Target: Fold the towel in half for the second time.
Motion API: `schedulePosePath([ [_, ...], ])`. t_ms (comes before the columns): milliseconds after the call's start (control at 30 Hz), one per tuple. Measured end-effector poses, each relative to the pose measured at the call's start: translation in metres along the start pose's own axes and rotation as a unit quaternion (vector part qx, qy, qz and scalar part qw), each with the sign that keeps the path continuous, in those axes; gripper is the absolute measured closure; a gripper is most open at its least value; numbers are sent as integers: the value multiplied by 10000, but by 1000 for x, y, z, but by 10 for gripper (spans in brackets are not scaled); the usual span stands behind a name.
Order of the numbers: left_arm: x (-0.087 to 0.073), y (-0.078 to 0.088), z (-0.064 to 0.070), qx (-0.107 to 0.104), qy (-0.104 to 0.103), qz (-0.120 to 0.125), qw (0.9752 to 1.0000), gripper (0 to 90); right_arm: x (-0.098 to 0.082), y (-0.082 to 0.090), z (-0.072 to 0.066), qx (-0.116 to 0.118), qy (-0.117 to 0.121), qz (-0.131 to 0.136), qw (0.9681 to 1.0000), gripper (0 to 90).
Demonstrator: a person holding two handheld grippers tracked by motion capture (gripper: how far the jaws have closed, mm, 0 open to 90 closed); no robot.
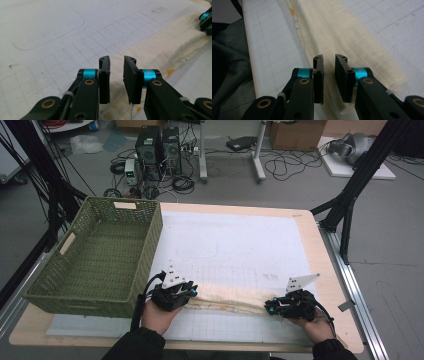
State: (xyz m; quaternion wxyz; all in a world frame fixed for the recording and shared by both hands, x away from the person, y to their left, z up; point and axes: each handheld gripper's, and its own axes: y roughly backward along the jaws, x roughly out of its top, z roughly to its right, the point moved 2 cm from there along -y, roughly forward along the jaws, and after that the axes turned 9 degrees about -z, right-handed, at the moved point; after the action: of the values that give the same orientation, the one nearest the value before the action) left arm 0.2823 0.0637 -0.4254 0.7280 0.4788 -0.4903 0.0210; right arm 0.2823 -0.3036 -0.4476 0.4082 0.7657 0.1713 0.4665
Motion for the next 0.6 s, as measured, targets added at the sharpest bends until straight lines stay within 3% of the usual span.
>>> schedulePosePath([
  [133, -5, -12, 5, -8, -110, -393, 9992, 824, -4, 1, 0, -41, -33, -12, 10000, 777],
  [333, -18, -15, 3, 110, -160, -685, 9975, 845, -14, 2, 0, -137, -42, 0, 9999, 777],
  [533, -28, -12, 4, 215, -331, -666, 9970, 853, -18, 5, -2, -289, -39, 32, 9996, 781],
  [600, -29, -12, 3, 209, -297, -650, 9972, 853, -19, 5, -3, -331, -13, 60, 9994, 781],
])
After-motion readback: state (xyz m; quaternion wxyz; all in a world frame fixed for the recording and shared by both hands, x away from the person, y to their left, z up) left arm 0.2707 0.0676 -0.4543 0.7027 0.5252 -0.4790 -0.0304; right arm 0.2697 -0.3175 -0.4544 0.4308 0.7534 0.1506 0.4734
